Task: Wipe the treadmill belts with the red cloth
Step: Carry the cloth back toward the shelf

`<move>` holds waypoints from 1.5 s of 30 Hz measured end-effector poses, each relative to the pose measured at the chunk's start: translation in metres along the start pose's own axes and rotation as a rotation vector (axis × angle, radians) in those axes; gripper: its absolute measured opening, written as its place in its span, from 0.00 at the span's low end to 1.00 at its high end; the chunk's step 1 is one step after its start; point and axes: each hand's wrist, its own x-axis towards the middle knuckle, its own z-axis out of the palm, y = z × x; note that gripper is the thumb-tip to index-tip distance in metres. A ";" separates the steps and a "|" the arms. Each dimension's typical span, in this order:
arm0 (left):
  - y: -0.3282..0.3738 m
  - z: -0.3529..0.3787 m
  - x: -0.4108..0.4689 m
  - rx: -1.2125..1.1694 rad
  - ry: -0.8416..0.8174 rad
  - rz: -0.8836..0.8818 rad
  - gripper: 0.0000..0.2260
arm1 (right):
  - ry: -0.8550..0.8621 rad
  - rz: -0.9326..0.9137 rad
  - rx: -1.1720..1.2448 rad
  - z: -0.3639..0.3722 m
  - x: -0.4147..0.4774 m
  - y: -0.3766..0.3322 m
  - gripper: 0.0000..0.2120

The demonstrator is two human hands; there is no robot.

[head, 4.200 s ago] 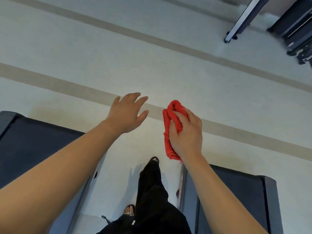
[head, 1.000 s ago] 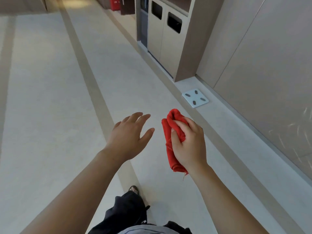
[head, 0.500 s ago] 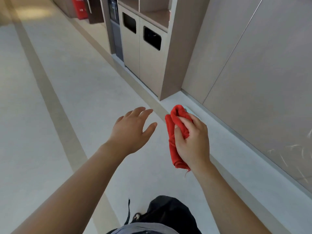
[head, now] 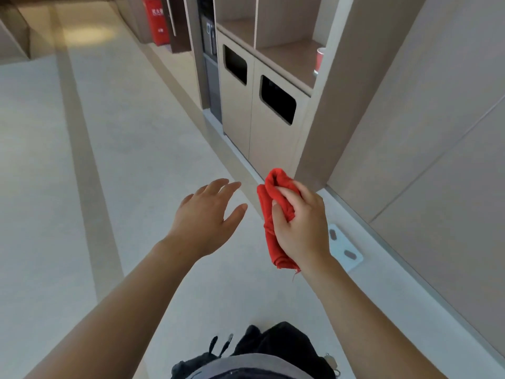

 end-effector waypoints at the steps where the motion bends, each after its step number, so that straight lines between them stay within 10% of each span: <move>1: -0.009 -0.004 0.025 0.007 0.003 -0.020 0.24 | -0.011 -0.013 0.008 0.010 0.029 0.002 0.17; 20: -0.165 -0.051 0.511 0.026 -0.010 0.111 0.25 | 0.092 0.070 0.001 0.195 0.473 0.050 0.18; 45: -0.124 -0.037 0.935 0.042 -0.123 0.378 0.24 | 0.262 0.272 -0.261 0.226 0.840 0.232 0.17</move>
